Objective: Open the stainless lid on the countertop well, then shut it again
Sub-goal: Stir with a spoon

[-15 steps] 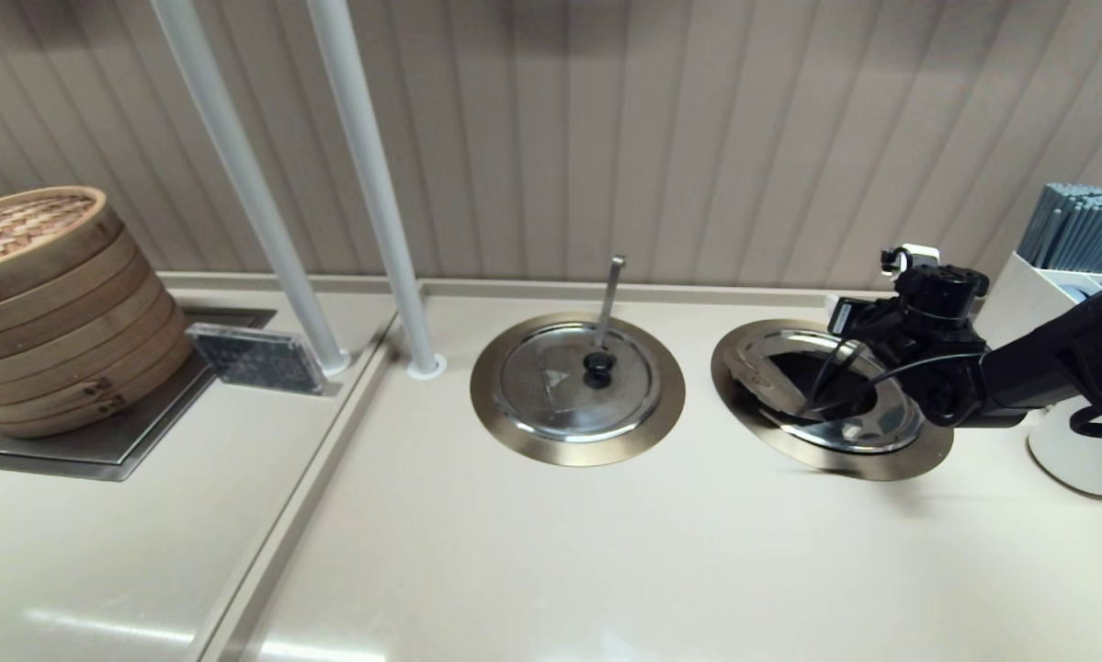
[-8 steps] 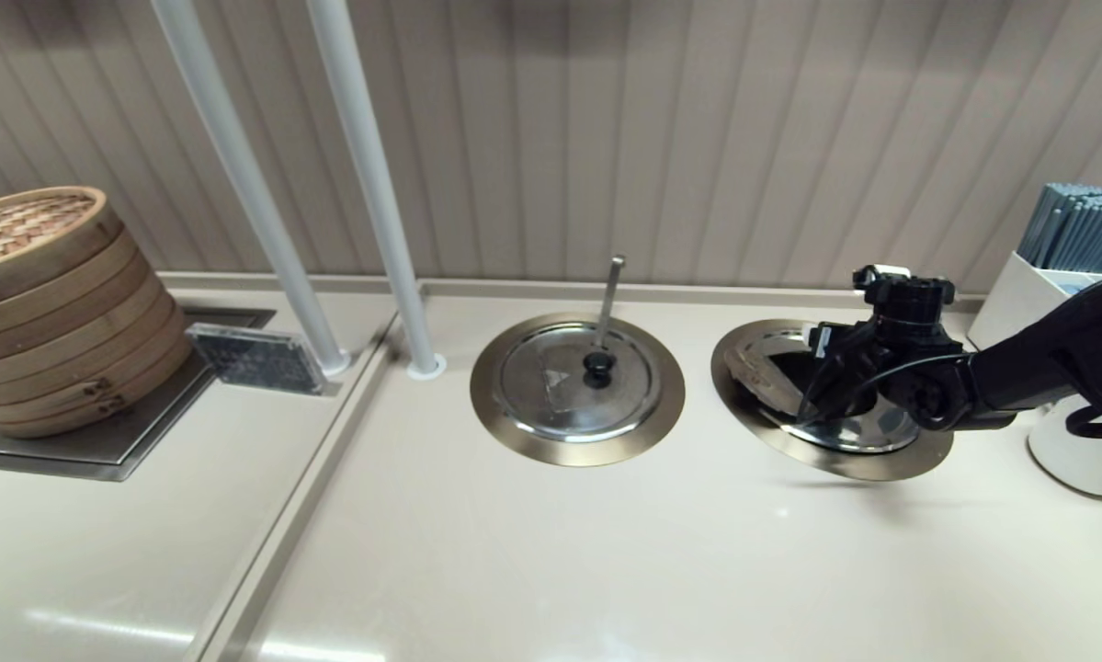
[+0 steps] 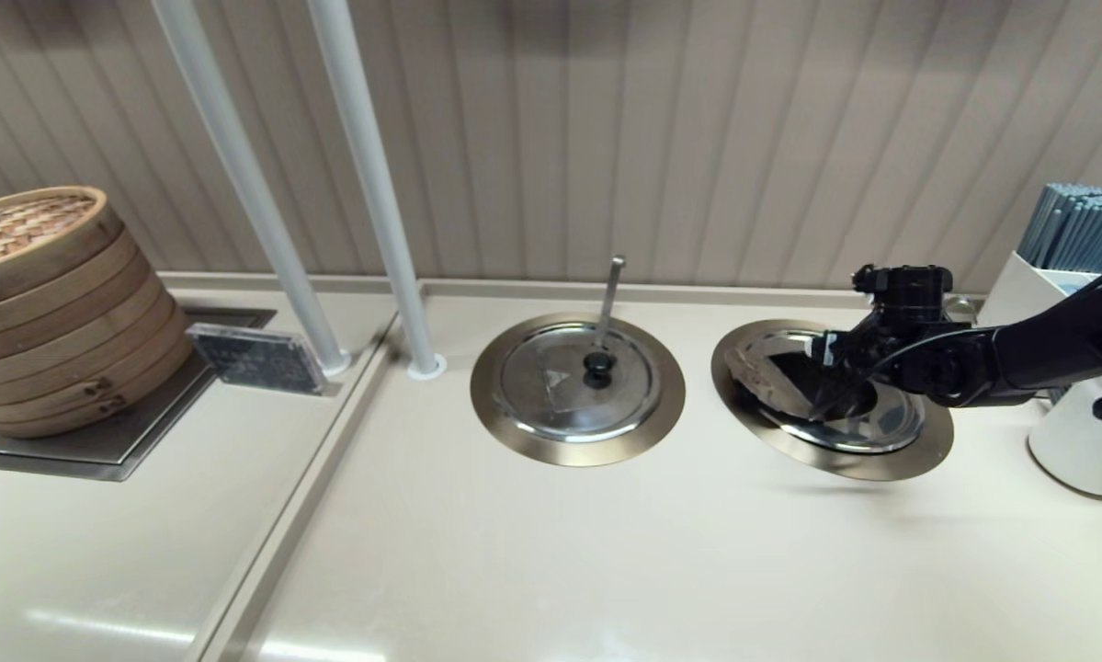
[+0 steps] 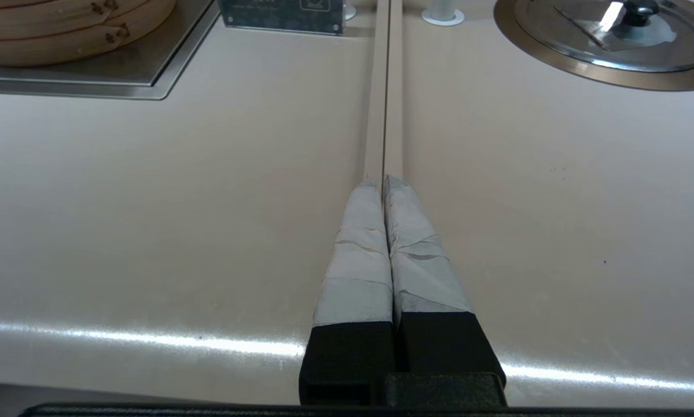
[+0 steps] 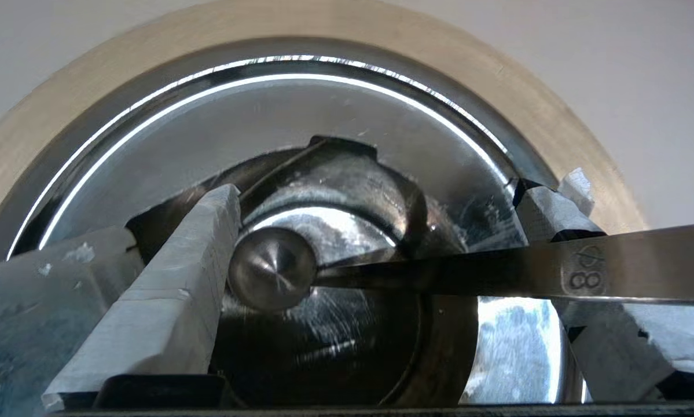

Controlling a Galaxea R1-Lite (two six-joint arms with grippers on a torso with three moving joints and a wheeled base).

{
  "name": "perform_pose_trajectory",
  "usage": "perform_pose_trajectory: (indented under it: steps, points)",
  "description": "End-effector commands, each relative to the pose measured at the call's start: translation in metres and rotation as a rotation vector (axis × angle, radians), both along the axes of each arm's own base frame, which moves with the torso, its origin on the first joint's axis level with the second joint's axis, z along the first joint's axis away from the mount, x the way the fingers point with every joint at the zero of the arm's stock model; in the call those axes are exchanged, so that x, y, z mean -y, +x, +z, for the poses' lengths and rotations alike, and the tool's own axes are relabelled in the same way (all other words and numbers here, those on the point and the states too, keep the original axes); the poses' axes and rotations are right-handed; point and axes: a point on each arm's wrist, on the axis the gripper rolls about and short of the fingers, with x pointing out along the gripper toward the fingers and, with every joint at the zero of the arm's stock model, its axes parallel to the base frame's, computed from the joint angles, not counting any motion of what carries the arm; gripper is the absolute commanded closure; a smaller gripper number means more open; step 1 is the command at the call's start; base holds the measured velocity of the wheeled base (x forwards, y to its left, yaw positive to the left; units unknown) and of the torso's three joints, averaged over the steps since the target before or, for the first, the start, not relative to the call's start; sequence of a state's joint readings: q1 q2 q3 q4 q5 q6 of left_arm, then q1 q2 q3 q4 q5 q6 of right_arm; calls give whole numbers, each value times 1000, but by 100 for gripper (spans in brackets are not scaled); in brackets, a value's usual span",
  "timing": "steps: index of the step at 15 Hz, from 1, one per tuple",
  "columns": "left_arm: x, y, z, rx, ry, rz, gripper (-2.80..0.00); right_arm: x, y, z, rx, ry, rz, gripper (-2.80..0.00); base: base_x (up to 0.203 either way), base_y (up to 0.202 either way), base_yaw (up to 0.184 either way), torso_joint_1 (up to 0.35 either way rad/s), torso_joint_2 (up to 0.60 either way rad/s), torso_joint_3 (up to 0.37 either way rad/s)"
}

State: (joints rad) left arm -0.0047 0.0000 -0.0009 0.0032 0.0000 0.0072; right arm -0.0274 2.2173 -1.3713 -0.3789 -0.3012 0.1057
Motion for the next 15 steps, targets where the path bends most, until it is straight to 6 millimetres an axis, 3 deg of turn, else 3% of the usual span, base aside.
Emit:
perform_pose_trajectory:
  steps: [1,3,7,12,15]
  points:
    - [0,0,0,1,0,0,0,7,-1,8,-18,3,-19,-280,0,0,0,0,0,0]
    - [0,0,0,-1,0,0,0,10,8,16,64,48,-40,-280,0,0,0,0,0,0]
    - [0,0,0,1,0,0,0,12,30,11,280,119,-30,-280,0,0,0,0,0,0]
    - [0,0,0,1,-1,0,0,1,26,6,314,113,8,-280,0,0,0,0,0,0]
    - [0,0,0,1,0,0,0,-22,16,1,283,143,87,-280,0,0,0,0,0,0]
